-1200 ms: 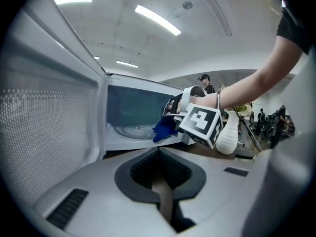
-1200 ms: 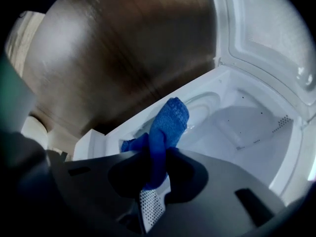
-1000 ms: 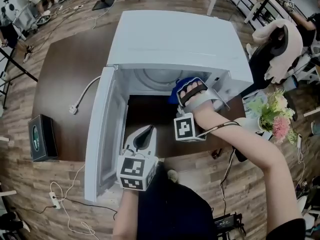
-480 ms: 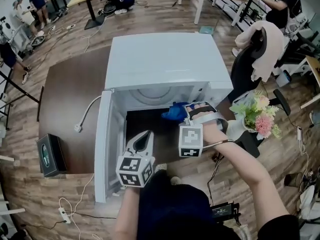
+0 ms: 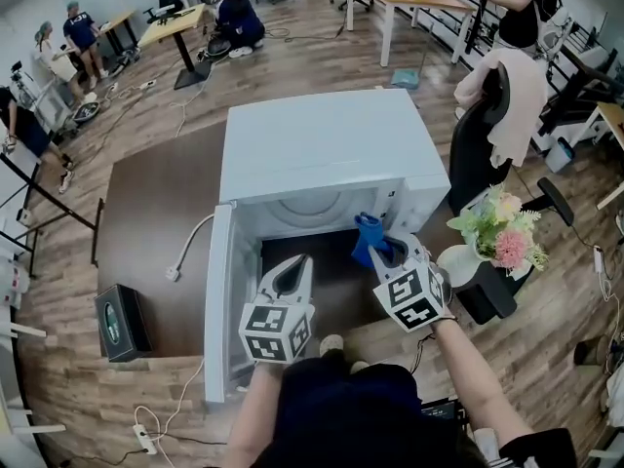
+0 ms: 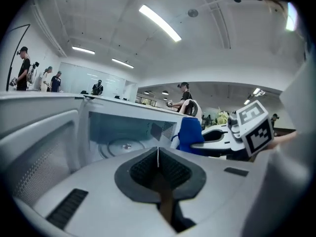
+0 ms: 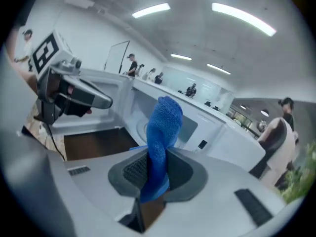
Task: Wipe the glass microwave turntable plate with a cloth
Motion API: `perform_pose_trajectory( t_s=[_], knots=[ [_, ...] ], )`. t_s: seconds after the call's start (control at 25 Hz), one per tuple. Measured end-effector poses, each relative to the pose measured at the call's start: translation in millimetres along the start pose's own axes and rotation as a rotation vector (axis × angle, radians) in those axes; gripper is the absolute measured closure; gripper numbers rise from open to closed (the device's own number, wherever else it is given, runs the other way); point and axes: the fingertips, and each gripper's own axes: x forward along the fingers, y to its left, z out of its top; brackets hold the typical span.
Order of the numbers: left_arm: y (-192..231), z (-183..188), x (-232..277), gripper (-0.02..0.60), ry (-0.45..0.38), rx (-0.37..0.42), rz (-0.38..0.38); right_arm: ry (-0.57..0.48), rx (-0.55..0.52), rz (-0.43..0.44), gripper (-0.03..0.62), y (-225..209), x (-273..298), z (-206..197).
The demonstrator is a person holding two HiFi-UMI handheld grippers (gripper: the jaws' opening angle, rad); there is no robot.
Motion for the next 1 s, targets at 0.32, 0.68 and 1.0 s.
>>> perform_pose_trajectory(
  t_s=[0.32,0.68,1.0],
  knots=[
    [-2.1,8.6,-0.5,0.572,-0.074,0.022,0.013,-0.308,0.424,-0.042,0.542,-19.6,-41.6,5.0],
    [-15.5,8.8,5.6,0.572,-0.114,0.055,-0.061,-0.435,0.612,-0.158,0.542,-25.5,-64.6,-22.9],
    [-12.1,0.8,7.1,0.572,-0.116,0.066,-0.082,-0.401,0.62,-0.234,0.54,-21.3,-65.6,-28.8]
  ],
)
